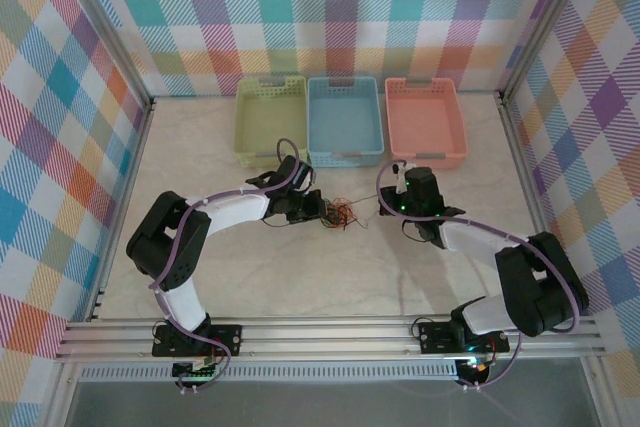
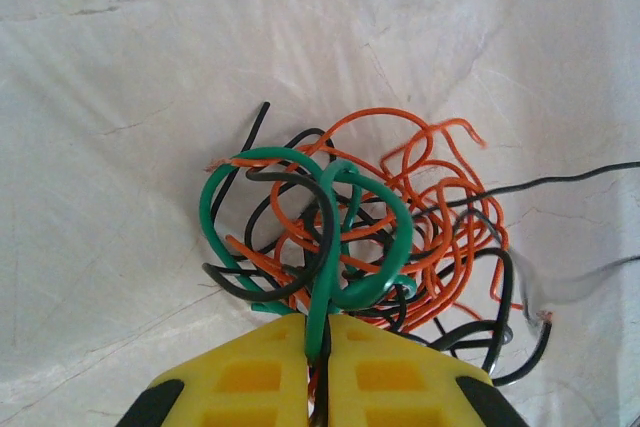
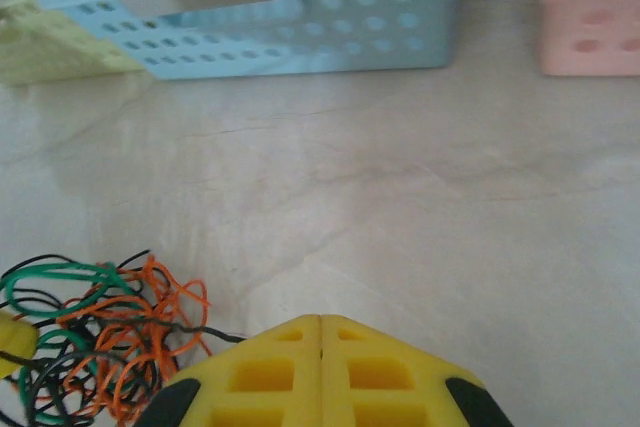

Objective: Untangle the cables

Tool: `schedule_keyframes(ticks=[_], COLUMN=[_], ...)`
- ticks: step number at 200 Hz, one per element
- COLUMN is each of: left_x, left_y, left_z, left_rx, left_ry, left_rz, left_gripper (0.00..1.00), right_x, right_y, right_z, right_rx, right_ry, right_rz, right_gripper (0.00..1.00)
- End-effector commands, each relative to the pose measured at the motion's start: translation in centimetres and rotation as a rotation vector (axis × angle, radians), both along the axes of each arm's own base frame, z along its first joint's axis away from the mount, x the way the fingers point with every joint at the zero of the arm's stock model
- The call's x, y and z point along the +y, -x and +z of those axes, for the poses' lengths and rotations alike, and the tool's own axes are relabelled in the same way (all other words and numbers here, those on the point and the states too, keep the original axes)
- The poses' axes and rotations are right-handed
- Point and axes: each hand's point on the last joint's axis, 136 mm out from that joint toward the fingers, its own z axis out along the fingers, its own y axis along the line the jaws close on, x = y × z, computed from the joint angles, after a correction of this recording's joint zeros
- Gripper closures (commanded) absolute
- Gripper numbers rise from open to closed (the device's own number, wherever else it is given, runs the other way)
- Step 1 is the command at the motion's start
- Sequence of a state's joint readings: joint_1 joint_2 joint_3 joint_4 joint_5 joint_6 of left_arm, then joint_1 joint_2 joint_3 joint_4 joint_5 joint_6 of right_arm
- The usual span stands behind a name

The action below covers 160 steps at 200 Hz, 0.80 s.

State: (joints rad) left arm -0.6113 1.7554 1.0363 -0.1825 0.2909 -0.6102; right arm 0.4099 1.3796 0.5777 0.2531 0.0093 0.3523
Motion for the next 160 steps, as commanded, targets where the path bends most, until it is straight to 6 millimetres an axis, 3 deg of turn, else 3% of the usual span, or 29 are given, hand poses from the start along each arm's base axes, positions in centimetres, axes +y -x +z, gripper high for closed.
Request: schedule_keyframes(ticks=[1,38,73,160], left_x=[1.3,1.3,1.4,2.4], left_y=[0.3,0.3,0.3,0.0], left_z=[-0.3,-0.2,-0.3,-0.3], left_rx=[0.011,0.011,0.011,0.008], left_ry=[-0.041,-0.04,-0.043,-0.045], left_rz=[0.027,0.029,0.033,0.085], left_gripper=[0.9,0.9,0.91,0.93], right_x=[-1.5,-3.9,-7.4,-12.2], right_y=[-1.1,-1.3,-0.9,0.8], right_z=[1.6,1.3,1.3,2.1], right_rx=[-0.065,-0.053,-0.071,-0.137], right_ry=[-0.026,-0.036,-0.035,-0.023], right_rz=[-0.095,-0.221,-0.406,-0.641], right_gripper=[1.0,1.0,1.0,1.0])
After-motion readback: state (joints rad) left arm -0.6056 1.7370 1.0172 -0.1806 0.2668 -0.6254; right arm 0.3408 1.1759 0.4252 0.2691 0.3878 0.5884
